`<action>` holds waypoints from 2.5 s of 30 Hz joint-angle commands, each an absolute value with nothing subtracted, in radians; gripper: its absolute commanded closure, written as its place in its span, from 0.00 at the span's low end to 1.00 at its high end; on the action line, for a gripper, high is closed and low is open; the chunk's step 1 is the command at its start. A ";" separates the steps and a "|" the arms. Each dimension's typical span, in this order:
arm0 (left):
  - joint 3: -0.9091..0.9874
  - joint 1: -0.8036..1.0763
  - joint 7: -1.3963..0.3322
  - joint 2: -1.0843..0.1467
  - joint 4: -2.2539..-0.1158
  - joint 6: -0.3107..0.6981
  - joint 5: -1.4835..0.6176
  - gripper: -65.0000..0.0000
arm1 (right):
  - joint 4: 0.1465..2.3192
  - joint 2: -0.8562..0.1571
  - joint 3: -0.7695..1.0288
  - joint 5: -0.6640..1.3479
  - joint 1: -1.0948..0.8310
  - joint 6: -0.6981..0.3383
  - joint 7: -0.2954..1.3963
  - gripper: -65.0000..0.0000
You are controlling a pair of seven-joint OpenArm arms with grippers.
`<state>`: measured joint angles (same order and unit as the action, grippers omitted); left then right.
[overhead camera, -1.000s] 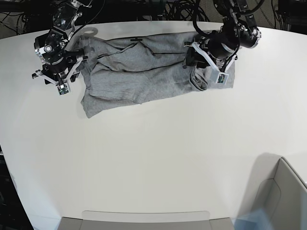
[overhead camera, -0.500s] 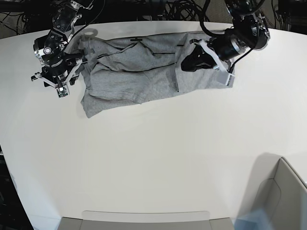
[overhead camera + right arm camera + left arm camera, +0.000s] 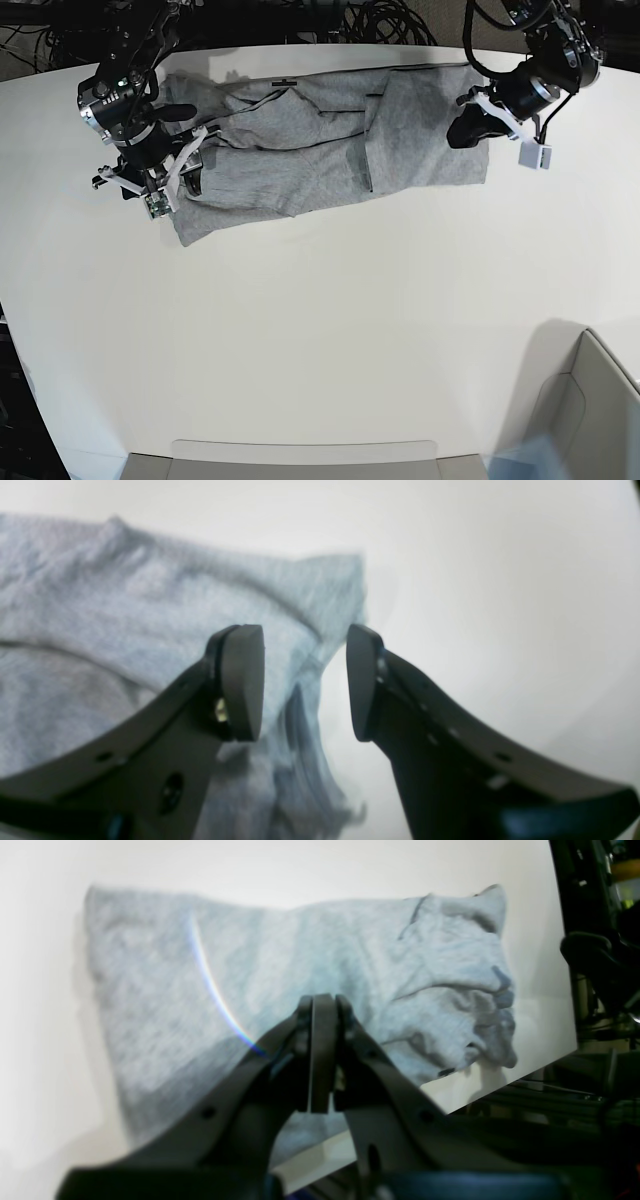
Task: Fold the T-shirt properly
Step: 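Grasp the strip's other end with the right gripper and fold it inward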
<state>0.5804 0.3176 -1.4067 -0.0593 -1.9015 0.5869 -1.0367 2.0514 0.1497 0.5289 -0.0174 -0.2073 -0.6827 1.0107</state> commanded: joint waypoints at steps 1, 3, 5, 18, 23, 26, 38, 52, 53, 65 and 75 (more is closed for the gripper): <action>0.584 0.314 -1.396 -0.068 -1.911 0.585 -1.059 1.00 | 2.064 0.131 0.562 0.027 -0.183 -0.698 1.058 0.58; 0.584 0.317 -1.396 -0.068 -1.911 0.585 -1.059 1.00 | 2.048 0.111 0.633 0.099 -0.156 -0.698 1.175 0.58; 0.584 0.318 -1.396 -0.068 -1.911 0.585 -1.059 1.00 | 2.014 0.094 0.685 0.133 -0.125 -0.698 1.231 0.58; 0.582 0.315 -1.396 -0.068 -1.911 0.585 -1.059 1.00 | 1.558 -0.031 0.796 0.170 -0.013 -0.698 1.290 0.58; 0.582 0.315 -1.396 -0.068 -1.910 0.585 -1.055 1.00 | 1.469 -0.031 0.776 0.209 -0.019 -0.698 1.290 0.58; 0.582 0.314 -1.396 -0.065 -1.910 0.587 -0.989 1.00 | 1.454 -0.042 0.687 0.295 -0.047 -0.698 1.296 0.58; 0.423 0.312 -1.396 -0.064 -1.910 0.593 -0.808 1.00 | 1.449 -0.062 0.492 0.503 -0.124 -0.698 1.343 0.58; 0.429 0.312 -1.396 -0.067 -1.913 0.593 -0.808 1.00 | 1.440 0.016 0.446 0.260 -0.045 -0.698 1.343 1.00; 0.429 0.312 -1.396 -0.067 -1.913 0.593 -0.808 1.00 | 1.442 0.018 0.452 0.246 -0.031 -0.698 1.343 1.00; 0.427 0.320 -1.396 -0.065 -1.917 0.595 -0.811 1.00 | 1.440 -0.077 0.699 0.232 0.114 -0.698 1.343 1.00; 0.430 0.328 -1.396 -0.070 -1.917 0.595 -0.809 1.00 | 1.451 -0.188 0.759 0.232 0.202 -0.698 1.282 1.00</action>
<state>0.4263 0.3248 -1.4063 -0.0639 -1.8969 0.5911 -0.7891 1.4338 -0.1776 0.7616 0.2207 0.1837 -0.6827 1.2888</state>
